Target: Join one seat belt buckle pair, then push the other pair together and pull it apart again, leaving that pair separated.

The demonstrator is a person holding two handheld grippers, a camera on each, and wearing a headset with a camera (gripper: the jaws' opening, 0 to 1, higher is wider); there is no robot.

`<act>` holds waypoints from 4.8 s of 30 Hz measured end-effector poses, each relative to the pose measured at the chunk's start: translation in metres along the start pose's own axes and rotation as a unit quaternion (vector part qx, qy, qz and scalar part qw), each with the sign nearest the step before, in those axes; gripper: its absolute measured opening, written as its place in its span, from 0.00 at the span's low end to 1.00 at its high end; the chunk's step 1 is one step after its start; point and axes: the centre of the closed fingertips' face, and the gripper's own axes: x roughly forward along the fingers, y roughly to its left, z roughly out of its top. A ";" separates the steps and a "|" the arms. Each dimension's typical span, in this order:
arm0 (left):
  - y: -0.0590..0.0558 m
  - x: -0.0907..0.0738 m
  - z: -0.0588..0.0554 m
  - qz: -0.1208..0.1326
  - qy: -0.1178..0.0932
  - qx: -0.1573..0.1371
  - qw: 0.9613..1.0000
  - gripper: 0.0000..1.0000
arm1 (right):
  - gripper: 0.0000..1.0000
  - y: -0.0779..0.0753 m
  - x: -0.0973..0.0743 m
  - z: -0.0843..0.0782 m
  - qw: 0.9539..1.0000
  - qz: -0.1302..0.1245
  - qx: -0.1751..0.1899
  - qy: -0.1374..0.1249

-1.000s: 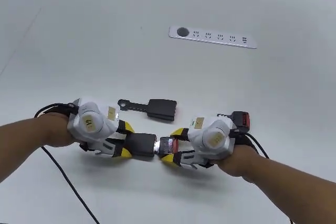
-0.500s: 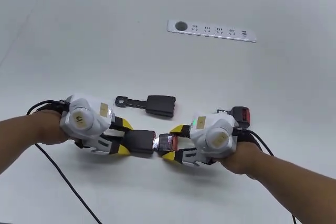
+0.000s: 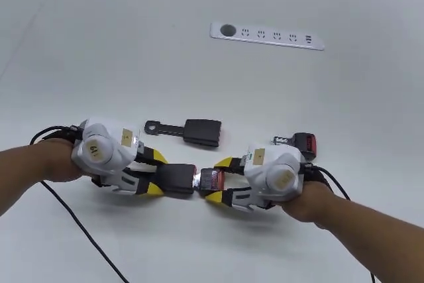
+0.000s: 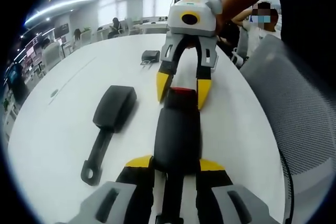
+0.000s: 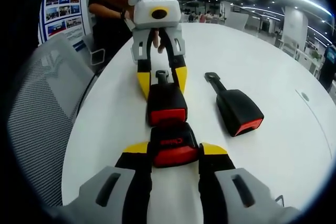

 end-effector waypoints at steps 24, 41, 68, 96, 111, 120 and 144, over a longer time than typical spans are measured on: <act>-0.001 0.000 0.003 -0.006 -0.002 0.004 1.000 0.31 | 0.33 0.003 -0.003 0.005 1.000 0.000 0.006 -0.020; -0.001 0.002 0.000 -0.002 0.043 0.016 0.999 0.32 | 0.35 0.001 -0.002 0.005 1.000 -0.003 0.015 -0.017; 0.024 -0.011 0.045 0.051 0.027 0.000 0.998 0.73 | 0.71 -0.039 -0.061 -0.014 0.994 -0.075 0.061 -0.055; 0.085 0.016 0.055 0.046 0.042 0.023 0.998 0.71 | 0.79 -0.117 -0.132 -0.082 0.990 -0.096 0.106 -0.006; 0.089 0.035 0.056 0.015 0.033 0.006 0.999 0.62 | 0.59 -0.137 -0.136 -0.106 0.991 -0.081 0.109 0.012; 0.088 0.038 0.057 0.007 0.030 0.026 0.999 0.52 | 0.41 -0.123 -0.138 -0.102 0.994 -0.063 0.084 0.021; 0.093 0.040 0.063 0.000 0.029 0.034 0.999 0.34 | 0.34 -0.135 -0.132 -0.103 0.996 -0.058 0.045 0.044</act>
